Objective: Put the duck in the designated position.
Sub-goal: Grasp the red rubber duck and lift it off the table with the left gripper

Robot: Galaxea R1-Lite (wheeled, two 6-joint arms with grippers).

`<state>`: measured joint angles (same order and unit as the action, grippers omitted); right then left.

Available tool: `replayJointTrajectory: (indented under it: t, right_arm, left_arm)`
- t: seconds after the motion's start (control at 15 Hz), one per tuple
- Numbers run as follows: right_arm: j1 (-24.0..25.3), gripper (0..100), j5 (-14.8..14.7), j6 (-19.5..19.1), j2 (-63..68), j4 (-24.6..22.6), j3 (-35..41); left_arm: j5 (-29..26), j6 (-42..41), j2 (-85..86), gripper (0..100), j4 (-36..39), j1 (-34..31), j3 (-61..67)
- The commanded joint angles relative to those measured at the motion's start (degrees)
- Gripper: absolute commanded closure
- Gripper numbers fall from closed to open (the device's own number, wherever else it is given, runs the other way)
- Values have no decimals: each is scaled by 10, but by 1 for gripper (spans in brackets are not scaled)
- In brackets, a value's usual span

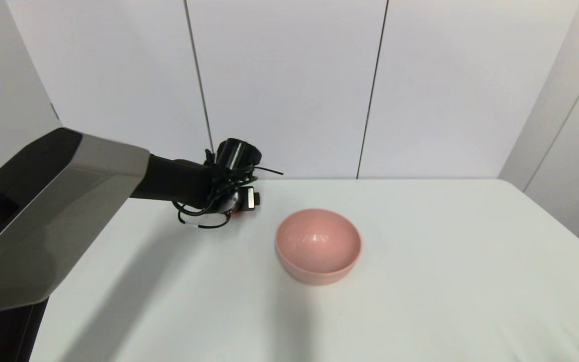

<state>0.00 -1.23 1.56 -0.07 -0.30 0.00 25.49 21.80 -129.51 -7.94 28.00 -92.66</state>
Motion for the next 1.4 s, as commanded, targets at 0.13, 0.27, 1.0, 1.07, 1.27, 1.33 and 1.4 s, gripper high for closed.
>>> replayJointTrajectory:
  t: [0.13,0.27,1.0,1.07,1.27,1.33,1.4]
  right_arm:
    - [0,0,0,0,1,0,0]
    - [0,0,0,0,1,0,0]
    - [0,0,0,0,1,0,0]
    - [0,0,0,0,1,0,0]
    - [0,0,0,0,1,0,0]
    - [0,0,0,0,1,0,0]
    - [0,0,0,0,1,0,0]
  left_arm:
    - [4,20,-7,0,-1,2,-5]
    - [6,21,-7,0,3,2,-6]
    - [12,40,-7,0,4,5,-5]
    - [14,49,-8,0,4,8,-4]
    - [15,56,-13,100,3,12,-3]
    - [16,56,-14,100,3,12,-3]
    - [16,56,-14,100,3,12,-4]
